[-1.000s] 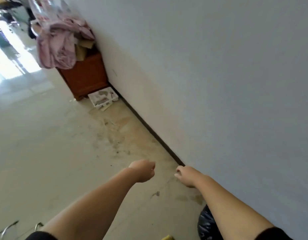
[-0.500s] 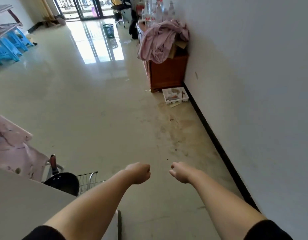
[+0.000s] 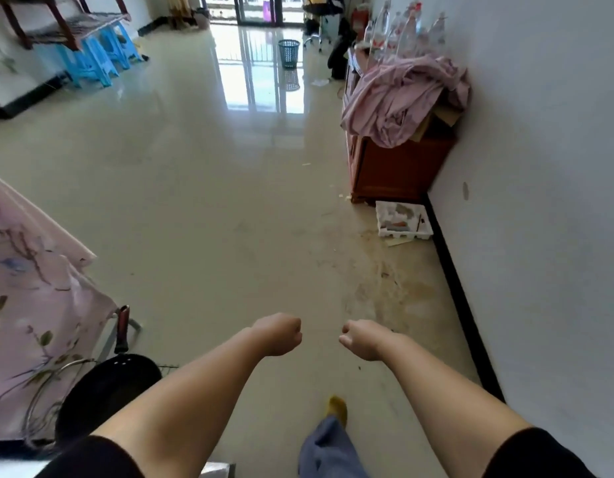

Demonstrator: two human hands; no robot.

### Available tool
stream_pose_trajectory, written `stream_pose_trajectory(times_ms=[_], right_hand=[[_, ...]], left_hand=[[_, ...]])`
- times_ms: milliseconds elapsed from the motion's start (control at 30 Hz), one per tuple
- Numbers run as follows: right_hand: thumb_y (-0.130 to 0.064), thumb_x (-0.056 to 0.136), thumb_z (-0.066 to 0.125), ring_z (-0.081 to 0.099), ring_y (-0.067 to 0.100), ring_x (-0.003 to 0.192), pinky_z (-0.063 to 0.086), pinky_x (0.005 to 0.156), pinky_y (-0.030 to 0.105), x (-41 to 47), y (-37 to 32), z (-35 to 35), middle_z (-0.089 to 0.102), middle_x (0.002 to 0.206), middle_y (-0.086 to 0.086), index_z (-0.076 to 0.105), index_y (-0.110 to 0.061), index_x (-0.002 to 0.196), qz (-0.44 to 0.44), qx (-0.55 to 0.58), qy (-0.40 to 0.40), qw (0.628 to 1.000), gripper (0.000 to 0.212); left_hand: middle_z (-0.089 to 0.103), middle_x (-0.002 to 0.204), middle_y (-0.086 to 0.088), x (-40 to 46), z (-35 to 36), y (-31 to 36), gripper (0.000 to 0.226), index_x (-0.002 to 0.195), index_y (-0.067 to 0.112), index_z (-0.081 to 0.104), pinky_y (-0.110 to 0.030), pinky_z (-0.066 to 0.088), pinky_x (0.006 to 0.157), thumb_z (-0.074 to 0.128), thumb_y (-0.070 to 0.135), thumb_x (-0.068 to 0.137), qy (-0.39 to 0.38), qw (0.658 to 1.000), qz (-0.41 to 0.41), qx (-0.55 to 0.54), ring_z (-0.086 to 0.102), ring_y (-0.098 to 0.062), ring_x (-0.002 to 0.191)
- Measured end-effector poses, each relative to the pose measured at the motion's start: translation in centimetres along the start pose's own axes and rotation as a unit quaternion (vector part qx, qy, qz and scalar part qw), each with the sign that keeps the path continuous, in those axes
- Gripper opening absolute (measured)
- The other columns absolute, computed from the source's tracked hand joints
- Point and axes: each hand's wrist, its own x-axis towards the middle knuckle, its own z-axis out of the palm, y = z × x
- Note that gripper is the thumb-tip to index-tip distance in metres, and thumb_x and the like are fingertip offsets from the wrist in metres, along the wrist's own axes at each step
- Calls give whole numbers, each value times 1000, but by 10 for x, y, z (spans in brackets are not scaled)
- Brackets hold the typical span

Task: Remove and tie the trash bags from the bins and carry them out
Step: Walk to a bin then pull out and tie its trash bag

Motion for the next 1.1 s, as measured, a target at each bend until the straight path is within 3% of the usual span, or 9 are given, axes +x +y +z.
stream_pose_trajectory(times_ms=[400,633,900,1100], right_hand=[[-43,98,34,47,30,126,40,105,40,188,-27,-194,47,140,11,40,-16,137,-80,-102,-11,991,48],[-41,99,34,46,32,127,38,106,41,324,-109,-286,47,141,13,39,-16,138,-117,-130,-20,984,47],[-41,99,32,46,30,128,38,106,41,459,-210,-414,47,141,11,37,-18,140,-124,-141,-17,982,47],[-42,99,31,45,31,128,37,106,43,570,-244,-509,47,140,11,37,-17,139,-118,-148,-11,982,47]], left_hand=[[59,121,-11,165,-152,-71,33,115,12,57,-34,47,88,36,29,97,43,988,-83,-119,58,-31,105],[60,116,-14,265,-220,-183,33,111,8,58,-38,49,90,37,28,95,47,977,-122,-167,59,-31,101],[59,118,-17,369,-348,-318,33,112,4,58,-33,46,86,36,24,96,41,976,-138,-161,58,-32,103],[57,126,-16,466,-433,-382,34,117,8,58,-34,47,93,38,26,96,33,977,-141,-155,57,-32,110]])
